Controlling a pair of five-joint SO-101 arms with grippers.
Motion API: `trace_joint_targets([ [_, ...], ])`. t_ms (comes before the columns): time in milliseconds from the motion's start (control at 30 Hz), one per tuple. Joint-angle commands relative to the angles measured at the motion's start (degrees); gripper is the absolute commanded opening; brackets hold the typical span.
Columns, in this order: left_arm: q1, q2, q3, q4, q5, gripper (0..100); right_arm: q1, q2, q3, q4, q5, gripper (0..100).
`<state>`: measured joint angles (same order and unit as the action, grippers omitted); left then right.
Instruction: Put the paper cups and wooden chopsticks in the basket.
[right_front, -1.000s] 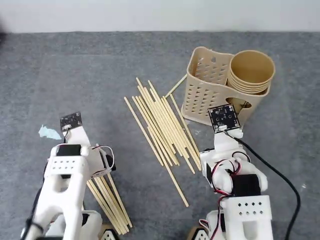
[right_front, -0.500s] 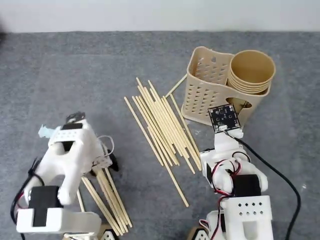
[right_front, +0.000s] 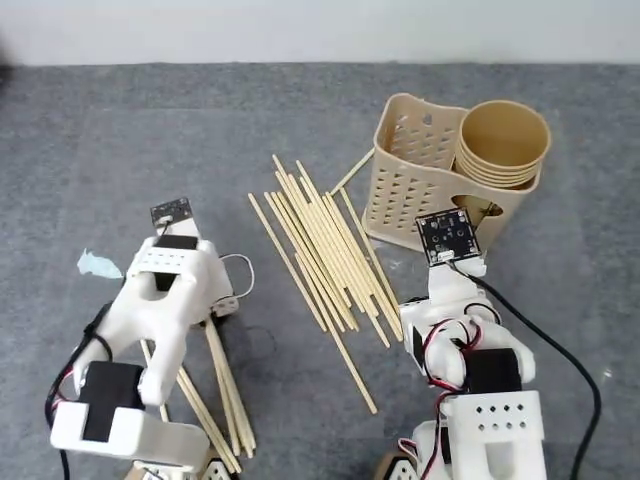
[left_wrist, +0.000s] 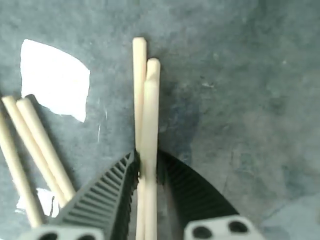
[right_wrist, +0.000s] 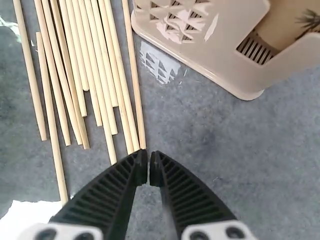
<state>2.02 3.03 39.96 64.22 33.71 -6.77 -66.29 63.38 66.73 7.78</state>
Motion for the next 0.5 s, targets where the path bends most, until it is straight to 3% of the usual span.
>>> trace_joint_targets([
  [0,3.8,1.1,-4.1,-1.1,2.4,1,0.3,-0.8,-0.3,-0.7,-0.4,3.2],
  [467,4.7,1.1,-33.3,23.6,3.3,1,0.3,-0.8,-0.3,-0.7,-0.4,3.2],
])
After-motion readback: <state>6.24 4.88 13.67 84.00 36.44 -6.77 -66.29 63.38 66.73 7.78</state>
